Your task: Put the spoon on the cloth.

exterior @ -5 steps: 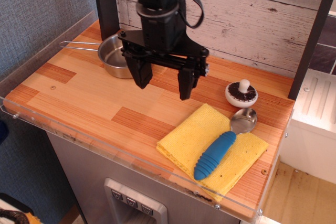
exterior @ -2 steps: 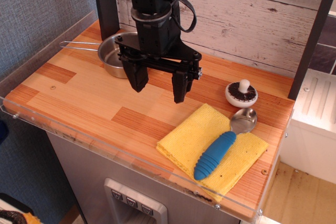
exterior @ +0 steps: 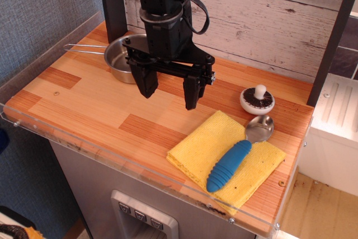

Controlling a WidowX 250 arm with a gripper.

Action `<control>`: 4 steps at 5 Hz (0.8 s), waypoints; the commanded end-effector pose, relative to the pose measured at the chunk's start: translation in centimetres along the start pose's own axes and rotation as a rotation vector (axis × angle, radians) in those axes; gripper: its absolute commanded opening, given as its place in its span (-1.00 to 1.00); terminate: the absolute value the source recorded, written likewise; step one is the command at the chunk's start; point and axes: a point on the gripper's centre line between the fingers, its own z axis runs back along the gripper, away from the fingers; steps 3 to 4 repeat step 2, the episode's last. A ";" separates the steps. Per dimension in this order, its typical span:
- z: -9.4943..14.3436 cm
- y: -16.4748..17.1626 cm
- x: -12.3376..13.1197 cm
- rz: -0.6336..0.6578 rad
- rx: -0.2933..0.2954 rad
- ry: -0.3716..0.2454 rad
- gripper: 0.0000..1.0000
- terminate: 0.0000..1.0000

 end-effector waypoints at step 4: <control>1.1 0.3 -0.2 0.005 0.002 -0.040 1.00 1.00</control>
